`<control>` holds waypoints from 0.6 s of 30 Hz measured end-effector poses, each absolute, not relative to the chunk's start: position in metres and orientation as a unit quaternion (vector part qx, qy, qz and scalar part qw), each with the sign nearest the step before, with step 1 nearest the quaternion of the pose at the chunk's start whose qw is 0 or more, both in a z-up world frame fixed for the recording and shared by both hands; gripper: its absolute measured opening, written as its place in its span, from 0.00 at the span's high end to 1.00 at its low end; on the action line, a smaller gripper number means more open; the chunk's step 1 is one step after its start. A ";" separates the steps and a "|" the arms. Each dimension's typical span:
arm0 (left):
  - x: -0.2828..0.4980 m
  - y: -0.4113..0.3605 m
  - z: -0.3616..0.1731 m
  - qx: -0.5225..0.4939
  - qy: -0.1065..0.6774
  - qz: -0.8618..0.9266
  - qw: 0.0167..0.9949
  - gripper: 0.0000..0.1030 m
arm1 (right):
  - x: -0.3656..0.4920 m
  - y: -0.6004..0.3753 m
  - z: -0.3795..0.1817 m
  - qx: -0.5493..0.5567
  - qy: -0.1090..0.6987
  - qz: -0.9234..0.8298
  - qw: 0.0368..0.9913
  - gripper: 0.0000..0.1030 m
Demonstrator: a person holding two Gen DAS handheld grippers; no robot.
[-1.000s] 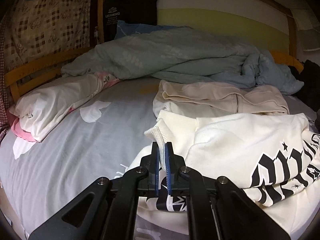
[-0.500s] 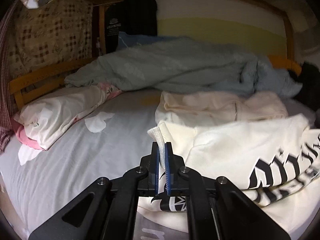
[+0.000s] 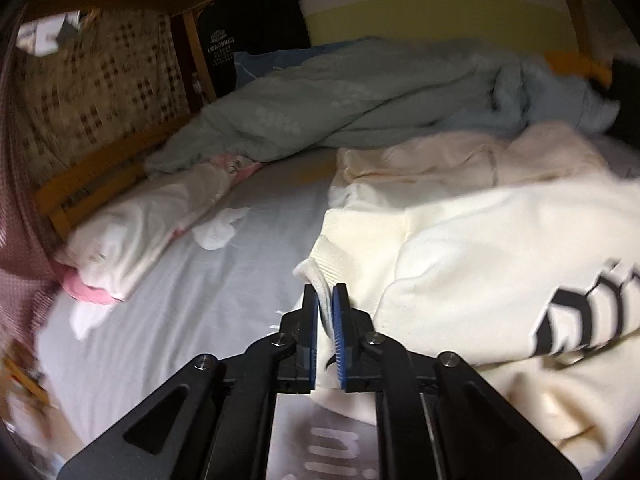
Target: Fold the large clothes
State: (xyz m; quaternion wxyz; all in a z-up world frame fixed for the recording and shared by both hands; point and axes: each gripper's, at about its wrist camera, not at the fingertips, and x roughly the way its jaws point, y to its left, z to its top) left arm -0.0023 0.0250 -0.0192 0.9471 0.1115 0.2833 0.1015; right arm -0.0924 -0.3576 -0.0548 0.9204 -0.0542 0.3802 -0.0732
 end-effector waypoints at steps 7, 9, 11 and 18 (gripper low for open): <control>-0.011 0.040 -0.014 0.078 0.273 0.122 0.951 0.37 | -0.102 -0.359 -0.056 -0.075 0.396 -0.044 0.914 0.90; -0.026 0.048 0.003 0.044 0.232 0.122 0.964 0.21 | -0.112 -0.369 -0.045 -0.041 0.383 -0.050 0.921 0.86; -0.041 0.052 0.019 0.010 0.193 0.093 0.977 0.21 | -0.124 -0.378 -0.033 -0.022 0.359 -0.064 0.931 0.85; -0.028 0.023 0.042 0.048 0.188 0.021 0.981 0.21 | -0.126 -0.389 0.018 0.041 0.313 -0.031 0.948 0.82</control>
